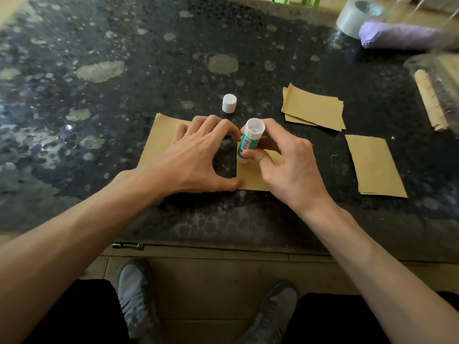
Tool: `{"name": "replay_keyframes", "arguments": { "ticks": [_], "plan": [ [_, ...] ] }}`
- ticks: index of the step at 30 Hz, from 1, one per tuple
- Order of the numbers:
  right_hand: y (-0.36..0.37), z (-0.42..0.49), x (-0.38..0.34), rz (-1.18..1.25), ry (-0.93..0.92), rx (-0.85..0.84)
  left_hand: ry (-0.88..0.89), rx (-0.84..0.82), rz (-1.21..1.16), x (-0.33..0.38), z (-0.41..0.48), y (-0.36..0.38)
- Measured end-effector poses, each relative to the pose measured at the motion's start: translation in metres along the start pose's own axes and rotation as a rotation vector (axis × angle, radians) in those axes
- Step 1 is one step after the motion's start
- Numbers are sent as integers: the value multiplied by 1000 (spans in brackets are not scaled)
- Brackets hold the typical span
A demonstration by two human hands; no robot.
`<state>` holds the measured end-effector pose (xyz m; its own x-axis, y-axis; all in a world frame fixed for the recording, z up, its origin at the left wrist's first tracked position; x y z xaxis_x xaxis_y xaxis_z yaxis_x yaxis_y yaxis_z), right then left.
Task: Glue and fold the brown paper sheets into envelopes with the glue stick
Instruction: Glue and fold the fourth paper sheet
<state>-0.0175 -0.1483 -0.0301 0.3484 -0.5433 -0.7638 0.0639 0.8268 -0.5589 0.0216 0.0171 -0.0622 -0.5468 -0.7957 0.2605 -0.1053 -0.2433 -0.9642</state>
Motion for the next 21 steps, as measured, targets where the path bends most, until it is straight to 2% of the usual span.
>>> {"name": "replay_keyframes", "arguments": {
  "ticks": [17,21],
  "plan": [
    [2,23,10,-72,-30,58,-19,-4,-4,-2,1,0],
    [-10,28,19,161,42,143,-12,-23,-7,-1,1,0]
  ]
}}
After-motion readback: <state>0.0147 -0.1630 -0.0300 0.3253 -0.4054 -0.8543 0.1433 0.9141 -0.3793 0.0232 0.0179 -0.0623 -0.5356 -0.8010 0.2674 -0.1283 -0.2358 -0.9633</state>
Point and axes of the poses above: each hand's wrist, its own z-axis towards the middle knuckle, its own y-axis out of the palm, x = y × z, the point moved 5 cm from there along z, towards the middle knuckle, and after that the axes turned 9 degrees about z, right-handed, at the moved point
